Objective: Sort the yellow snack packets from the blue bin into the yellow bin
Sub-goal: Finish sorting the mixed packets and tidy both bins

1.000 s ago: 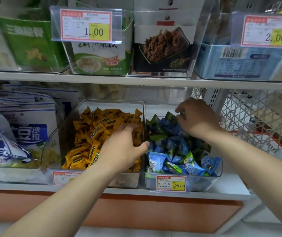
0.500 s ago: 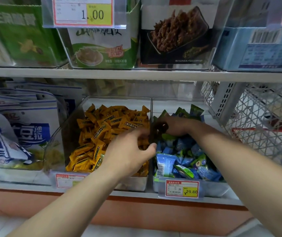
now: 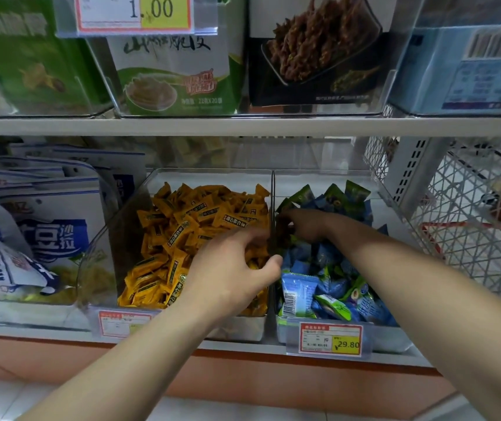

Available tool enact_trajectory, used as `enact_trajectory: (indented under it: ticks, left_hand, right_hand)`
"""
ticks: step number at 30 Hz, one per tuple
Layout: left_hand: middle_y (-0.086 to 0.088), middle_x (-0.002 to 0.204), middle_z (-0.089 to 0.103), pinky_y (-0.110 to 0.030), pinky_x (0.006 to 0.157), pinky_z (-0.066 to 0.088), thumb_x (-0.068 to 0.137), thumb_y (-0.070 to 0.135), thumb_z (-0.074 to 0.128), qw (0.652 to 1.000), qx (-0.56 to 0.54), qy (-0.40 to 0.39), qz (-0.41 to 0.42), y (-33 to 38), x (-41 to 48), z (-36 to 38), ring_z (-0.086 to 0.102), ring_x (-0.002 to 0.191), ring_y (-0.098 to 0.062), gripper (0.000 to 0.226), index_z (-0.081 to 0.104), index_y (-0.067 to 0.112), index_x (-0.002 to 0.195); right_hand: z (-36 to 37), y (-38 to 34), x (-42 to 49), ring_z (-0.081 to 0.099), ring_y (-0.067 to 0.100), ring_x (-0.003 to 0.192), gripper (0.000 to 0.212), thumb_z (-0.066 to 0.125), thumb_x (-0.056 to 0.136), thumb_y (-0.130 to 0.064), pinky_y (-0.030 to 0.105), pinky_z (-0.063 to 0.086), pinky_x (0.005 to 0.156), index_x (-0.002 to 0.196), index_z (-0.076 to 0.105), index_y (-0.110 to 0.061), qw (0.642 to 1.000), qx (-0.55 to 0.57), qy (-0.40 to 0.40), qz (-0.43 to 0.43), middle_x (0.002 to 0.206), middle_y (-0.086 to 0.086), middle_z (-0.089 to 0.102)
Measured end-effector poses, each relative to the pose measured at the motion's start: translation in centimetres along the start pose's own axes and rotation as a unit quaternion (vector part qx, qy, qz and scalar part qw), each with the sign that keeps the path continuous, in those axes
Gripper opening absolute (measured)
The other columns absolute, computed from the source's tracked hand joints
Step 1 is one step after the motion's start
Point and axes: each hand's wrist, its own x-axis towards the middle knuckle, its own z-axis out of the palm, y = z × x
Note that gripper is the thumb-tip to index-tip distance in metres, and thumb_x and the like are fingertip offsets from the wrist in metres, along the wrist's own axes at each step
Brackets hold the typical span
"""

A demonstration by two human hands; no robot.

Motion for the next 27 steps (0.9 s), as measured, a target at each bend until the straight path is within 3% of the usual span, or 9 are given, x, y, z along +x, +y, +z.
enact_trajectory:
  ticks: [2,6,8,11,14,17,21,25,27]
  left_hand:
    - [0.022,0.111,0.065,-0.031,0.084,0.055,0.074,0.068,0.046,1.0,-0.002,-0.002,-0.002,0.0,0.0,0.0,0.06,0.102,-0.001,0.058,0.061,0.039,0.122]
    - [0.022,0.114,0.065,-0.03,0.085,0.055,0.074,0.066,0.048,1.0,-0.011,-0.016,-0.007,0.1,0.1,-0.1,0.06,0.104,-0.002,0.058,0.06,0.039,0.124]
    - [0.022,0.116,0.065,-0.029,0.086,0.055,0.074,0.067,0.047,1.0,-0.01,-0.019,-0.008,0.1,0.0,-0.1,0.06,0.106,-0.002,0.06,0.06,0.039,0.125]
    - [0.022,0.114,0.065,-0.03,0.086,0.055,0.074,0.067,0.048,1.0,-0.009,-0.02,-0.012,0.3,-0.1,-0.3,0.06,0.104,-0.002,0.059,0.06,0.04,0.125]
    - [0.021,0.112,0.066,-0.032,0.084,0.056,0.076,0.065,0.052,1.0,-0.01,-0.021,-0.015,0.5,-0.1,-0.5,0.061,0.103,-0.003,0.055,0.06,0.039,0.124]
    - [0.019,0.11,0.067,-0.034,0.083,0.057,0.074,0.064,0.052,1.0,-0.011,-0.018,-0.014,0.6,-0.1,-0.6,0.062,0.1,-0.005,0.054,0.061,0.039,0.121]
    - [0.02,0.106,0.068,-0.033,0.081,0.058,0.073,0.065,0.052,0.999,-0.017,-0.023,-0.016,0.6,0.0,-0.6,0.063,0.097,-0.004,0.053,0.062,0.039,0.118]
    - [0.024,0.099,0.064,-0.03,0.078,0.057,0.075,0.064,0.056,0.999,-0.012,-0.029,-0.018,0.6,0.1,-0.8,0.063,0.095,-0.003,0.046,0.063,0.04,0.113]
    - [0.02,0.108,0.067,-0.031,0.081,0.057,0.076,0.062,0.06,0.999,-0.005,-0.031,-0.022,0.8,0.3,-0.7,0.062,0.099,-0.005,0.048,0.062,0.039,0.118]
  right_hand:
    - [0.2,-0.1,0.1,0.054,0.03,0.123,0.039,0.046,0.1,-0.008,0.035,0.044,0.097,0.138,0.05,-0.008,1.0,-0.017,0.008,-0.005,0.139,0.016,0.053]
    - [0.5,-0.1,0.0,0.06,0.029,0.115,0.033,0.053,0.099,-0.011,0.039,0.048,0.097,0.132,0.058,-0.009,0.998,-0.039,-0.053,-0.018,0.131,0.015,0.06]
    - [0.4,-0.2,-0.1,0.058,0.028,0.117,0.033,0.047,0.1,-0.008,0.037,0.048,0.097,0.13,0.061,-0.014,0.998,-0.049,-0.032,-0.008,0.134,0.012,0.057]
    - [0.4,-0.4,-0.3,0.055,0.029,0.12,0.038,0.038,0.103,-0.008,0.032,0.046,0.093,0.131,0.06,-0.019,0.997,-0.068,-0.017,0.022,0.139,0.011,0.052]
    - [0.4,-0.6,-0.6,0.059,0.028,0.115,0.038,0.04,0.101,-0.006,0.031,0.048,0.088,0.133,0.058,-0.016,0.998,-0.058,-0.03,0.02,0.135,0.01,0.057]
    - [0.1,-0.8,-1.4,0.062,0.025,0.105,0.033,0.044,0.098,-0.004,0.025,0.044,0.077,0.122,0.065,-0.014,1.0,0.0,-0.007,-0.009,0.123,0.01,0.064]
    - [-1.9,-0.1,-3.9,0.066,0.008,0.086,0.005,0.069,0.089,-0.031,0.02,0.047,0.072,0.089,0.072,-0.028,0.98,0.178,0.088,-0.032,0.093,-0.008,0.073]
    - [-3.7,0.4,-7.1,0.07,0.0,0.085,0.015,0.073,0.088,-0.032,0.01,0.047,0.072,0.092,0.076,-0.019,0.933,0.322,0.154,-0.049,0.089,-0.01,0.076]
    - [-3.7,0.5,-8.5,0.07,0.004,0.087,0.023,0.07,0.09,-0.033,0.014,0.049,0.079,0.093,0.076,-0.011,0.922,0.344,0.168,-0.053,0.09,-0.004,0.077]
